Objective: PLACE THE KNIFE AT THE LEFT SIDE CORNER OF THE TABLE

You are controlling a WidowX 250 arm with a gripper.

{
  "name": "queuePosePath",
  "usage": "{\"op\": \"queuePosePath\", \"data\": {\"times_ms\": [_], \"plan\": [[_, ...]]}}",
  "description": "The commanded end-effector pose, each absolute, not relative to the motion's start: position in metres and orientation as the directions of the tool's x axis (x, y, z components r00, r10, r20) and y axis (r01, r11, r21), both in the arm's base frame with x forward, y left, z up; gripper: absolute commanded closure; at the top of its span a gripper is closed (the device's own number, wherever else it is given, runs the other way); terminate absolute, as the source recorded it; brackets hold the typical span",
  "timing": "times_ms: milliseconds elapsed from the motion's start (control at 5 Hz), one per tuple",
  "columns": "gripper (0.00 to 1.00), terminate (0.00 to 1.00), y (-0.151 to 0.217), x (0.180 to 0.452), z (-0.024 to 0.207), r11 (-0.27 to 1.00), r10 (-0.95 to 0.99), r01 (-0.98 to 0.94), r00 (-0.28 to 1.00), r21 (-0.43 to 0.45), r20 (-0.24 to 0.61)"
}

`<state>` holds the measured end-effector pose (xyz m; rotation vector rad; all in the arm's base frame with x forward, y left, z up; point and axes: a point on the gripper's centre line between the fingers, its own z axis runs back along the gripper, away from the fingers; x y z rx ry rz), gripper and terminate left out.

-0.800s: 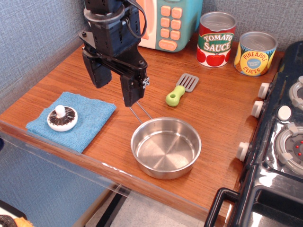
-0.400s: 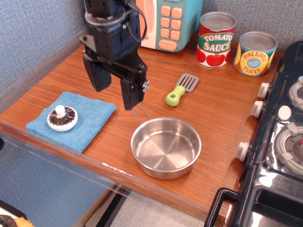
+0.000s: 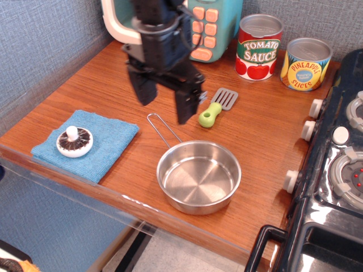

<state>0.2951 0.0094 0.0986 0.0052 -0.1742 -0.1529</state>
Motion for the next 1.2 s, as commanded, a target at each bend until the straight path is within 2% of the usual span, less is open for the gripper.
{"op": "queuePosePath", "data": {"times_ms": [0,200,600,800,1000], "plan": [[0.00,0.00,0.007,0.362,0.094,0.999,-0.052,0.050,0.976,0.013,0.212],[0.00,0.00,0.001,0.378,0.073,1.000,-0.028,0.026,0.985,0.013,0.170],[0.00,0.00,-0.003,0.386,0.035,0.999,-0.023,0.018,0.996,0.050,0.089],[0.00,0.00,0.001,0.388,0.024,0.998,-0.017,0.013,0.998,0.067,0.068],[1.00,0.00,0.008,0.391,0.012,0.997,0.020,-0.024,0.998,0.073,0.056]]}}
